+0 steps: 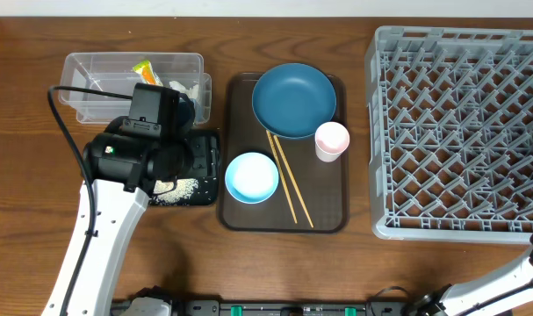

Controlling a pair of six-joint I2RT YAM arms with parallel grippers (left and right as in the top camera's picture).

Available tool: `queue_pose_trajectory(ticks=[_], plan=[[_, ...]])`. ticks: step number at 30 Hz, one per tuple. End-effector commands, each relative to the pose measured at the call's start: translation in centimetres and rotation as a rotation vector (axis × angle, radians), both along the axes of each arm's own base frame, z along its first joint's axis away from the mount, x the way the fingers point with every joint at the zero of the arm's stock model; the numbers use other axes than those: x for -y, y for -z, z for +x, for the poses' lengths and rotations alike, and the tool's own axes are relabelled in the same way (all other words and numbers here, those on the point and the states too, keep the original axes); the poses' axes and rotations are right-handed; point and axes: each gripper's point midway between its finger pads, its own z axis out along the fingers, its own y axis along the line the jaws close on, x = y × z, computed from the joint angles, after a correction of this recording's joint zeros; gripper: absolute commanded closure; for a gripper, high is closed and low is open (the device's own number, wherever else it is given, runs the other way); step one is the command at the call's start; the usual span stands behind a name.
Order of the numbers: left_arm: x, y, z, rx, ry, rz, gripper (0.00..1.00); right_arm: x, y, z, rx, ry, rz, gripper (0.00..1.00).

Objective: Sort waste into correct bins and load items into the dishwasher rack
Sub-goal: 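Lower the white cup upside down into the rack and open the right gripper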

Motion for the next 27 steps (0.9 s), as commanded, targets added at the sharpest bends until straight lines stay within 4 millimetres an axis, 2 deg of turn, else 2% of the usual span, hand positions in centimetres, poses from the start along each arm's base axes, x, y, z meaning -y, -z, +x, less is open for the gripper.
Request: queue_pose_trajectory(ticks=[1,17,23,27], plan=[[-0.3,-0.2,0.0,0.008,0.004,0.012,0.29,0.3,-0.1,0.3,0.036,0.029,0.021,0.36],[-0.3,-0.2,0.0,0.008,0.004,0.012,0.29,-0.2,-0.1,0.3,0.037,0.047,0.042,0.21],[-0.3,-0.2,0.0,0.009,0.004,0.012,0.29,-0.3,-0.2,0.4,0.047,0.047,0.049,0.21],[-0.3,-0.2,0.0,0.008,0.004,0.012,0.29,-0.3,-1.3,0.8,0.083,0.045,0.031,0.23]])
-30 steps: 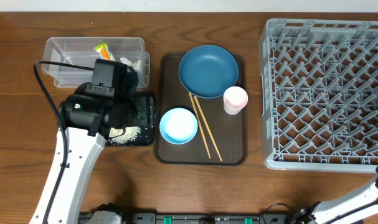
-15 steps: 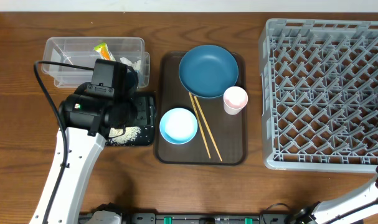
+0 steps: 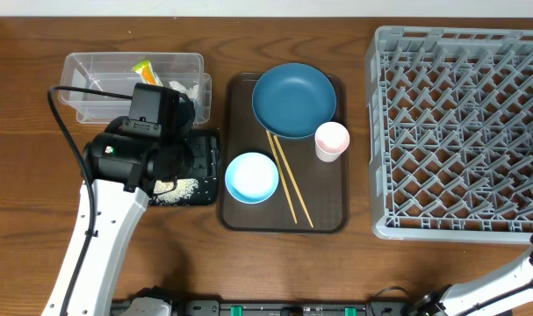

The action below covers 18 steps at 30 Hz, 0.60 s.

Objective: Sort waste into correct bins and load items into the dishwasher rack
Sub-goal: 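Lower the white cup upside down into the rack and open the right gripper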

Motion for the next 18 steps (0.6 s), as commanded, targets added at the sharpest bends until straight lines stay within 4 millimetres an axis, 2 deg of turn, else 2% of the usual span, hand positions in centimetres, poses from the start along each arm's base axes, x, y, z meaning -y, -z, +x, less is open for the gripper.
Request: queue_pose_trajectory(ticks=[1,5,10,14,16,18], plan=[[-0.3,-0.2,0.0,0.008,0.004,0.012,0.29,0.6,-1.8,0.3,0.051,0.028,-0.028,0.23],[-0.3,-0.2,0.0,0.009,0.004,0.012,0.29,1.1,-5.1,0.9,0.122,0.040,-0.090,0.24],[-0.3,-0.2,0.0,0.009,0.004,0.012,0.29,1.4,-10.3,1.8,0.239,0.033,-0.182,0.24],[-0.3,-0.2,0.0,0.009,0.004,0.012,0.29,0.6,-13.2,2.0,0.301,0.016,-0.225,0.24],[-0.3,-0.2,0.0,0.009,0.004,0.012,0.29,-0.3,-13.7,1.8,0.294,-0.011,-0.219,0.30],[-0.3,-0.2,0.0,0.008,0.004,0.012,0.29,-1.1,-13.5,1.3,0.261,-0.027,-0.209,0.49]])
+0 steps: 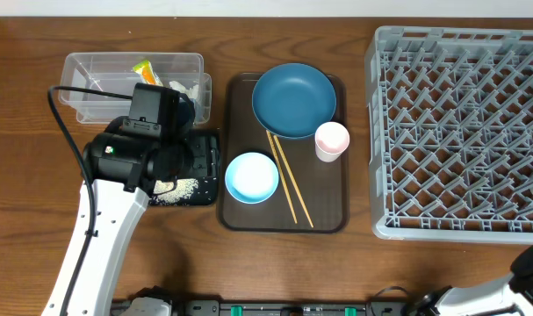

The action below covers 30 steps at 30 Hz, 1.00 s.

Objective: Sort waste into correct bins and load items into the dishwasher rack
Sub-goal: 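Lower the white cup upside down into the rack and open the right gripper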

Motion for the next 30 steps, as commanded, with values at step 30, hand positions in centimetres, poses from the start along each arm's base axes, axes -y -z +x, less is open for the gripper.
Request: queue_pose_trajectory(ticks=[30], plan=[[-0.3,-0.1,-0.1,0.006,0.004,0.013,0.29,1.9,12.1,-1.5,-0.135,0.080,-0.037,0.99]])
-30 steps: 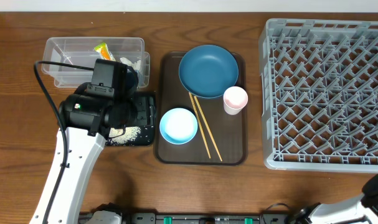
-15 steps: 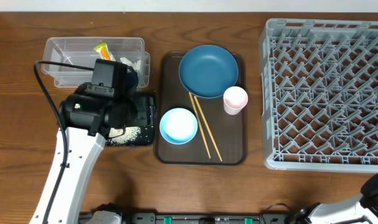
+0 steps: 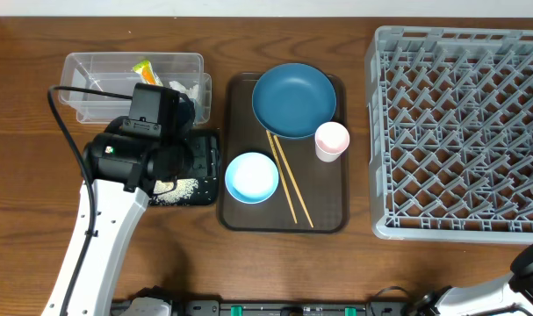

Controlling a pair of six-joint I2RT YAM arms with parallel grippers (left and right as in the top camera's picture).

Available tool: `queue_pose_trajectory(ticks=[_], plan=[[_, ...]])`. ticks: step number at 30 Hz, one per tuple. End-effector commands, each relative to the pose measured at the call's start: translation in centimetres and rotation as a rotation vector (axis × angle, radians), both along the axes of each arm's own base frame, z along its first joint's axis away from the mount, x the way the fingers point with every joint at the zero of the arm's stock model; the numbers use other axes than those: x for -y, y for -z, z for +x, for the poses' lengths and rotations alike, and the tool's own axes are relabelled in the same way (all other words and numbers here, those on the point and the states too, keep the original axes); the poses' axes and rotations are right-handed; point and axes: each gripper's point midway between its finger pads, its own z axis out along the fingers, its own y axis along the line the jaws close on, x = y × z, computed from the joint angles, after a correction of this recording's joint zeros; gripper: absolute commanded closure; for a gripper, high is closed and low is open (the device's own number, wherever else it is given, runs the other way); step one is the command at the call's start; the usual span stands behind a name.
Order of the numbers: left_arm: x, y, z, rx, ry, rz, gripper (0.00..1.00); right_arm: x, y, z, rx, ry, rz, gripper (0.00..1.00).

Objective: Sort waste into correct bins and load items into the dishwasher rack
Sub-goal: 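Lower the white cup upside down into the rack and open the right gripper, then reach the left gripper to the pink cup on the brown tray and grasp it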

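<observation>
A brown tray holds a dark blue plate, a light blue bowl, a pink cup and a pair of chopsticks. The grey dishwasher rack stands at the right. My left arm's wrist hangs over a black tray with rice; its fingers are hidden beneath it. Only a dark part of my right arm shows at the bottom right corner; its gripper is out of view.
A clear plastic bin at the back left holds an orange-green scrap and crumpled white paper. A black cable loops from the left arm over that bin. Bare wooden table lies at the front left.
My left arm stayed over the black tray with rice throughout, and the dishes on the brown tray did not move. My right arm first showed at the rack's front right corner, then higher along the rack's right edge, then at the bottom right corner, where it remains.
</observation>
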Motion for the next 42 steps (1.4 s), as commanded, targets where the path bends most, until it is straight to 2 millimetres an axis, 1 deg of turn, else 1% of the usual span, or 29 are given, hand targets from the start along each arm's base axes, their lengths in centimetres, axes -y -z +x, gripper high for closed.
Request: queue_pose_trajectory(ticks=[1,6,12,14,16,18,19,21,22,24,26,28,30,31,33,36,38,42], plan=[[-0.3,-0.1,-0.1,0.006,0.005,0.013,0.29,0.4,1.1,-0.2,-0.009,0.022,-0.006,0.99],[-0.3,-0.1,-0.1,0.005,0.004,0.013,0.29,1.1,1.8,0.4,0.020,0.022,-0.039,0.99],[-0.3,0.0,-0.3,-0.006,0.004,0.015,0.29,1.7,1.5,1.0,0.048,0.022,-0.069,0.94],[-0.3,0.0,-0.3,-0.006,0.004,0.015,0.29,1.5,1.5,1.2,0.058,0.016,-0.058,0.93],[-0.3,0.0,-0.3,-0.005,0.004,0.014,0.28,0.8,1.1,1.9,0.102,-0.005,-0.025,0.87],[-0.3,-0.1,-0.2,-0.001,0.005,0.014,0.28,0.0,0.2,2.8,0.166,-0.032,0.003,0.81],[-0.3,-0.1,-0.2,0.001,0.005,0.014,0.28,-0.3,-0.6,3.3,0.200,-0.046,0.010,0.78],[-0.3,-0.1,0.0,0.007,0.005,0.013,0.28,-0.8,-2.7,4.0,0.266,-0.070,0.003,0.73],[-0.3,-0.2,0.0,0.010,0.005,0.012,0.25,-1.0,-4.0,4.3,0.298,-0.081,-0.009,0.71],[-0.3,-0.2,0.1,0.014,0.005,0.011,0.24,-1.7,-6.5,4.5,0.355,-0.104,-0.034,0.66],[-0.2,-0.3,0.2,0.018,0.004,0.010,0.23,-2.7,-9.0,4.6,0.404,-0.139,-0.061,0.62],[-0.2,-0.3,0.3,0.024,0.004,0.009,0.20,-4.3,-11.1,4.6,0.438,-0.173,-0.079,0.58],[-0.2,-0.4,0.6,0.034,0.004,0.007,0.17,-6.5,-12.5,4.3,0.447,-0.226,-0.078,0.57],[-0.1,-0.5,0.8,0.044,0.005,0.003,0.16,-7.8,-12.8,4.1,0.437,-0.247,-0.064,0.54],[0.2,-0.9,1.3,0.070,0.011,-0.010,0.16,-10.0,-12.6,3.7,0.405,-0.297,-0.032,0.53],[1.1,-1.6,2.5,0.127,0.030,-0.036,0.16,-13.8,-11.1,2.8,0.312,-0.387,0.060,0.51],[2.3,-2.1,3.6,0.178,0.058,-0.050,0.16,-15.8,-10.0,2.3,0.255,-0.443,0.104,0.51],[5.2,-2.4,5.5,0.252,0.126,-0.074,0.16,-18.9,-8.8,1.6,0.186,-0.526,0.171,0.51]])
